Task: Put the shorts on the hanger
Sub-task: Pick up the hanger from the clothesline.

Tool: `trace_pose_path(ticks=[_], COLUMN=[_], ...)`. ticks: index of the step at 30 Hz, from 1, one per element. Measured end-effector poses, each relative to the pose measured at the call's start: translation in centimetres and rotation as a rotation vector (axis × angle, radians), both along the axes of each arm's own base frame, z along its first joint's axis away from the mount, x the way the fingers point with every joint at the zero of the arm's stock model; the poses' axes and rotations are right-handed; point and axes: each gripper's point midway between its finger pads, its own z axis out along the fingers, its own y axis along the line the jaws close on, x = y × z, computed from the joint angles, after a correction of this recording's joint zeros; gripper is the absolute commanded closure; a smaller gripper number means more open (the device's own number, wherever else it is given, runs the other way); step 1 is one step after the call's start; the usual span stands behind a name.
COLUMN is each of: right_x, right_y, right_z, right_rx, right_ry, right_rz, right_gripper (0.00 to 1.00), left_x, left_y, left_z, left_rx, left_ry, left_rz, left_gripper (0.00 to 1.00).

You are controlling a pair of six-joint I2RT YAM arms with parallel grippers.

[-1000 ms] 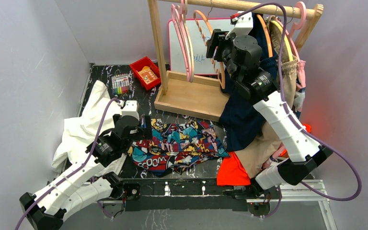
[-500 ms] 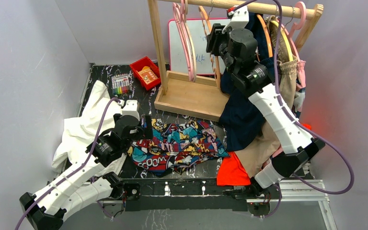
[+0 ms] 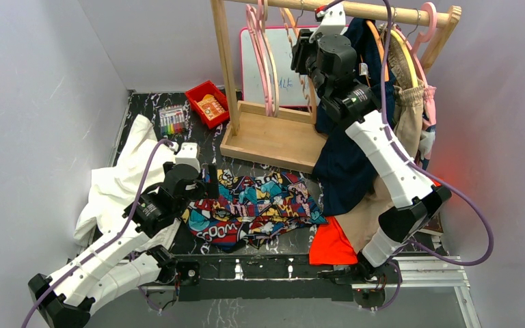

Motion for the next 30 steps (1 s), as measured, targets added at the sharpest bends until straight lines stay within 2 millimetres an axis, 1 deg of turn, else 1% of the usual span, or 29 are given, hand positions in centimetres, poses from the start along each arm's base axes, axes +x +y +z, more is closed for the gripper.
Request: trace_pose_path(ticks=[6,9,18,23,30], right_x=[0.0,-0.1,-0.1,-0.5,-1.9], right_y=[0.3,0.4,0.9,1.1,0.2], right_z=[0.4,0.5,1.0,2.2,3.8], right_rx=[0.005,0.006,0.007,0.025,0.048], right_ry=[-0.013,-0.019,-0.039,-0.075,-0.115], right_rz=[0.017,0.025,0.056,0.075,0.082], right_gripper=[0.82,1.0,1.0,1.0,1.0], left_x=[0.0,0.0,0.0,0.0,-0.1], left_y=[-0.1,-0.1,-0.1,-0.1,-0.1], left_z=[0.0,0.0,0.0,0.0,0.2], left_rx=[-0.003,-0.003,-0.003,-0.004,-0.008], left_ry=[0.002,0.002,0.002,0.001,-0.005], left_rz=[-0.005,-0.005,-0.006,-0.005,-0.005], left_gripper=[0.02,0.02,0.02,0.02,0.02])
